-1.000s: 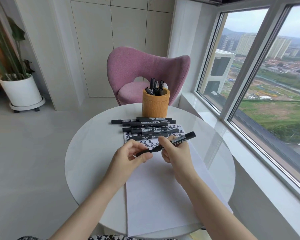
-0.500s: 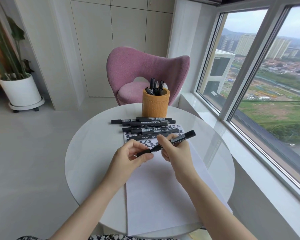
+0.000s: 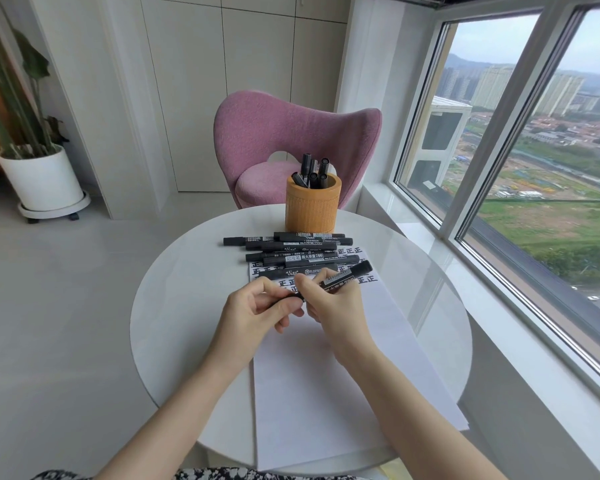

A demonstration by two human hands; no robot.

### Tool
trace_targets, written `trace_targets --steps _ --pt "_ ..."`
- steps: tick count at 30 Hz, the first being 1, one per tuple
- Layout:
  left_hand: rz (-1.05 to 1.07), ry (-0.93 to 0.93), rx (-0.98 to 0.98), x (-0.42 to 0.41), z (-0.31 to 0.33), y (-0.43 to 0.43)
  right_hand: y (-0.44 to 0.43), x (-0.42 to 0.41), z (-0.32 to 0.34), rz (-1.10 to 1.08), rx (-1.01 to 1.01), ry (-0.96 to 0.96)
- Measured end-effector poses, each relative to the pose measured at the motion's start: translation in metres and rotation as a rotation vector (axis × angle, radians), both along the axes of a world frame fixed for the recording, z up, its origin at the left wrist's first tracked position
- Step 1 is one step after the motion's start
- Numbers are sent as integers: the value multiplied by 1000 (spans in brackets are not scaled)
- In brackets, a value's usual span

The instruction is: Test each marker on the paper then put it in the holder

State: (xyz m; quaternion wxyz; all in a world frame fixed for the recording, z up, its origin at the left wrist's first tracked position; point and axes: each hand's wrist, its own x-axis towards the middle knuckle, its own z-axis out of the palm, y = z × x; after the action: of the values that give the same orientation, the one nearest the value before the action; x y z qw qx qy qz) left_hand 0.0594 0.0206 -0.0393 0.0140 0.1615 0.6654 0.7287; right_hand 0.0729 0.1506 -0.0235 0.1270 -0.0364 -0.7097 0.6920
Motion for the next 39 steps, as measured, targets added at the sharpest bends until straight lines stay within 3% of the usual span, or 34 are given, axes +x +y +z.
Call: trace_targets --steps 11,15,21,30,35,39 --pt "93 4 -13 -4 0 -1 11 -4 9 233 -34 -91" --pt "226 73 9 -19 16 -8 26 -7 8 49 -102 -163" --pt "386 312 -60 -76 76 -19 43 -5 -3 -66 48 -102" --pt "536 542 -424 -151 124 11 44 -7 -12 -69 60 -93" --pt "563 602 -696 -167 124 27 43 -7 -15 -61 113 -78" --pt "489 621 -808 -180 118 41 43 -6 -16 -51 119 -74"
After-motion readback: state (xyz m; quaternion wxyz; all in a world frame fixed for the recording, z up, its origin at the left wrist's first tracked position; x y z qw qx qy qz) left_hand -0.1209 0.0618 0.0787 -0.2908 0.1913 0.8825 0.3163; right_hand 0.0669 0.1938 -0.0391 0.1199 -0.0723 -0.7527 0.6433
